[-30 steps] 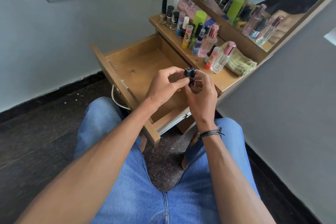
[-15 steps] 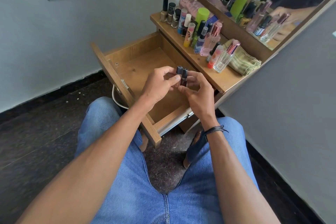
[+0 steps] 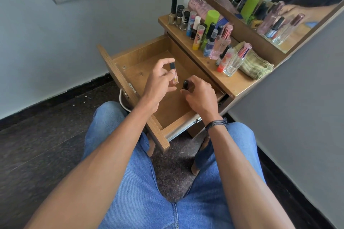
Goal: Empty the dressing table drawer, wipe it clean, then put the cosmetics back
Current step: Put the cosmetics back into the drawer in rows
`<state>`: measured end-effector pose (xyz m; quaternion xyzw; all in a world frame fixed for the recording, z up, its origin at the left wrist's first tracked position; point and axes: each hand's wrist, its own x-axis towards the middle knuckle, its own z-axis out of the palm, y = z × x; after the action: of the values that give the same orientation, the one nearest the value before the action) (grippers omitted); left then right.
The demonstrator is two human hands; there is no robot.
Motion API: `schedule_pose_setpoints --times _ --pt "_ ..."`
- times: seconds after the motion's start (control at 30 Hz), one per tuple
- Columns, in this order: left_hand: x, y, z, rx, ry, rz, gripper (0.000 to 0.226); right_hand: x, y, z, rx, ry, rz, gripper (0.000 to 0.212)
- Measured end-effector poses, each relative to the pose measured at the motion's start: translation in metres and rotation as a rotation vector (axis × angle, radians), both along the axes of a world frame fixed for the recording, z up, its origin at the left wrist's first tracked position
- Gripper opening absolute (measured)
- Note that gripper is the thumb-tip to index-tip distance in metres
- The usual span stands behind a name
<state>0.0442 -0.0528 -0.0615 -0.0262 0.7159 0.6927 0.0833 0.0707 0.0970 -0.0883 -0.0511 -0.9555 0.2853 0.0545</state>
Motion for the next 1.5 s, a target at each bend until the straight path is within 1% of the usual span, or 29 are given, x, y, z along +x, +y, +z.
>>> schedule_pose_setpoints --times 0.13,0.2,0.5,0.63,0.83,0.93,1.0,1.1,1.2,1.3,1.5 --pt "-0.001 -0.001 0.001 0.024 -0.011 0.013 0.032 -0.004 -0.005 -0.004 0.153 -0.039 -0.004 0.025" --pt "-0.002 -0.002 0.001 0.023 -0.013 0.016 0.032 -0.003 -0.005 -0.006 0.187 -0.041 -0.011 0.024" --pt "-0.002 -0.001 0.001 0.005 -0.001 0.017 0.035 -0.005 -0.005 -0.007 0.243 -0.097 -0.01 0.029" --pt "-0.001 0.0 0.0 -0.017 -0.059 -0.016 0.04 -0.005 -0.005 -0.007 0.247 -0.104 -0.009 0.028" --pt "-0.001 0.0 -0.005 -0.094 -0.114 -0.013 0.037 -0.004 -0.005 -0.006 0.233 -0.112 -0.011 0.025" --pt "-0.001 0.0 -0.008 -0.197 -0.108 0.022 0.034 -0.004 -0.004 -0.007 0.235 -0.106 -0.015 0.024" --pt "-0.001 -0.001 -0.008 -0.355 -0.057 0.034 0.031 -0.004 -0.005 -0.006 0.236 -0.105 -0.022 0.025" --pt "0.003 -0.002 -0.008 -0.696 -0.009 -0.094 0.023 -0.005 -0.005 -0.006 0.235 -0.103 -0.031 0.023" --pt "0.007 -0.001 -0.013 -0.921 0.006 -0.248 0.02 -0.005 -0.005 -0.007 0.241 -0.094 -0.028 0.022" --pt "0.011 0.001 -0.016 -1.0 0.005 -0.337 0.022 -0.004 -0.005 -0.007 0.239 -0.085 -0.03 0.022" --pt "0.013 0.003 -0.015 -1.017 0.007 -0.38 0.023 -0.005 -0.005 -0.008 0.233 -0.082 -0.035 0.02"
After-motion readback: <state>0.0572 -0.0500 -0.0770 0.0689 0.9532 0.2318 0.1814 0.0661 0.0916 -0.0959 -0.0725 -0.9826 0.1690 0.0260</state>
